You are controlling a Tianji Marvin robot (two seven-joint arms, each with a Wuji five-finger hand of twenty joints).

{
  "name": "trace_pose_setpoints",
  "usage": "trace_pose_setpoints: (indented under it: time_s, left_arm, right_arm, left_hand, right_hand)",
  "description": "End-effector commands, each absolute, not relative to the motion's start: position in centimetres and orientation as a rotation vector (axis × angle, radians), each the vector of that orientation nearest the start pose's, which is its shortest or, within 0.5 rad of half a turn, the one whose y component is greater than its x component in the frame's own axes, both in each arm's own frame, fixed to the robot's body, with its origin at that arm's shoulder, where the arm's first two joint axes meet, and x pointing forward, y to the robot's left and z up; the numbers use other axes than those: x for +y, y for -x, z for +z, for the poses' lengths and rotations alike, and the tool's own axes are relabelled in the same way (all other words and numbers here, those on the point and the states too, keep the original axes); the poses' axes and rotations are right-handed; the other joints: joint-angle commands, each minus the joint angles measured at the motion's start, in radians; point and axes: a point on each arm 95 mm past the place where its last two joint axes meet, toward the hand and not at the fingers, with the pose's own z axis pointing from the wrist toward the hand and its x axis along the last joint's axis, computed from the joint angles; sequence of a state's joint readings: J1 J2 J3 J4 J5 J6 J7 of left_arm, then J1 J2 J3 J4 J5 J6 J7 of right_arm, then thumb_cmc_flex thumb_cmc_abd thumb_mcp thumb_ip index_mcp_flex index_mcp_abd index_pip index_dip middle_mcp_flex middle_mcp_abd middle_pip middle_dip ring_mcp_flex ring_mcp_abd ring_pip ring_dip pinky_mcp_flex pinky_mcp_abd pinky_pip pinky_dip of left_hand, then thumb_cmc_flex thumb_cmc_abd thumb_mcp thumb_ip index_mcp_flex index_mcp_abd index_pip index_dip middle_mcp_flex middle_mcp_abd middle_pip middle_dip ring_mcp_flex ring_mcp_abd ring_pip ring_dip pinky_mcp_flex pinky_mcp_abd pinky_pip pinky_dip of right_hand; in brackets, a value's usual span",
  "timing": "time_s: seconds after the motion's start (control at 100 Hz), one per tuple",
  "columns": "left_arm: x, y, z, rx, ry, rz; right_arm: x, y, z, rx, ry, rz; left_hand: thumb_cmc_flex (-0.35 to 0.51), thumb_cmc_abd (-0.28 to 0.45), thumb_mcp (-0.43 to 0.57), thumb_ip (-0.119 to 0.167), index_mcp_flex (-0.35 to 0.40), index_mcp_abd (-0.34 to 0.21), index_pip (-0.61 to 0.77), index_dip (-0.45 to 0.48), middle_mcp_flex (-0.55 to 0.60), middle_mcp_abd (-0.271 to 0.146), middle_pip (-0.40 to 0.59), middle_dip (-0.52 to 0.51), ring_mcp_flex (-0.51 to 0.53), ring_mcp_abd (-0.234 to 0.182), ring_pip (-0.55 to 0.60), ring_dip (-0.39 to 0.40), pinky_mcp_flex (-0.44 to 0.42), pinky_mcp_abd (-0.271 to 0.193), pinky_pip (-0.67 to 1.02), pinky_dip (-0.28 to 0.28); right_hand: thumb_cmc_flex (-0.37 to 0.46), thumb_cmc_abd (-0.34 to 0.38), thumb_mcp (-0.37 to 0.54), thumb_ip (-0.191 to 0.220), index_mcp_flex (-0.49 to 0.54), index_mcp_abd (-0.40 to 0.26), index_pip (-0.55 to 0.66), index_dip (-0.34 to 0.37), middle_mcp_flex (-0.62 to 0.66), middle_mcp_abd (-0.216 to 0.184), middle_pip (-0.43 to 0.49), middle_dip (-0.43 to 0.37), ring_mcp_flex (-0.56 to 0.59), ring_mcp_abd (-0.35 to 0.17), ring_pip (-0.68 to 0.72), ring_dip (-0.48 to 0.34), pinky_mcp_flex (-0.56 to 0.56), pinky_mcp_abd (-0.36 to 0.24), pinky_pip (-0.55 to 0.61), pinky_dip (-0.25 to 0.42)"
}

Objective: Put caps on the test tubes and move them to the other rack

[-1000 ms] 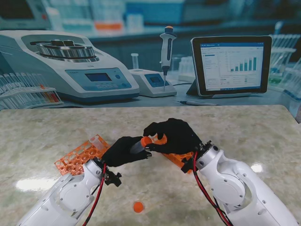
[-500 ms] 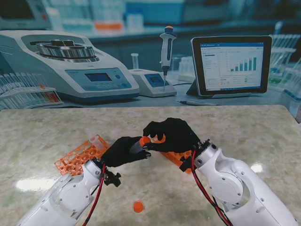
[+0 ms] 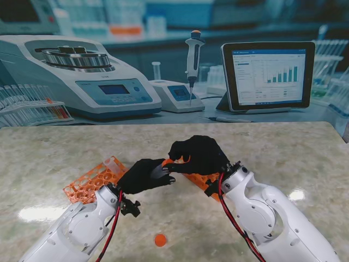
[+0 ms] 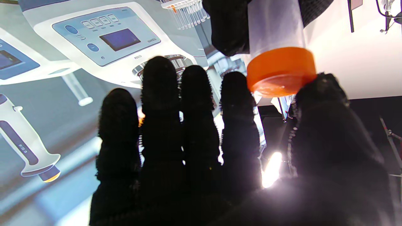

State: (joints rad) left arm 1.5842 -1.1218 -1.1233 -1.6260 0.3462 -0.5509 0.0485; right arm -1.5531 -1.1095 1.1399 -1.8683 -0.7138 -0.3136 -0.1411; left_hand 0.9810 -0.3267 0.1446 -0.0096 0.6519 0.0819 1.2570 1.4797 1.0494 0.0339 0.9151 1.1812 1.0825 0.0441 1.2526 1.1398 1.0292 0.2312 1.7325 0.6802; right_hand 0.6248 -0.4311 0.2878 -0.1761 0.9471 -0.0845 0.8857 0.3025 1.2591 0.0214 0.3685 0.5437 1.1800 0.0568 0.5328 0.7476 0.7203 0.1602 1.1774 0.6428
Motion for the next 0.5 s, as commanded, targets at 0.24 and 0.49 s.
trace_pose_setpoints:
  time_s: [0.24,0.49]
  left_arm:
    - [-7.32,-35.85,-29.34,1.312,1.334,-2.553]
    - [-7.32,-35.82,-29.33,1.314,1.333,-2.553]
  right_arm:
    - [9.03,-36.82,-21.9,1.321,-0.951,2.25]
    - [8.98,-37.0,-21.83,1.299,-0.958,2.24]
  left_hand:
    - [0.039,0.041,0.001,0.005,0.029,0.003,0.052,0.038,0.009,-0.054,0.001,0.021,0.018,-0.027,0.005,0.008,0.027,-0.042,0.08,0.0]
    - [0.039,0.041,0.0,0.005,0.029,0.002,0.052,0.038,0.008,-0.053,0.001,0.022,0.018,-0.028,0.005,0.008,0.025,-0.04,0.079,0.001]
  right_hand:
    - [0.003,0.093,0.067,0.044,0.13,-0.187,-0.044,0.056,0.027,-0.033,0.017,-0.018,0.04,-0.013,0.036,0.013,0.011,0.004,0.031,-0.009]
    - [-0.063,0.187,0.071,0.082,0.15,-0.141,-0.172,0.18,0.0,-0.021,0.004,-0.022,0.012,0.002,0.021,0.012,-0.024,0.017,0.021,-0.007]
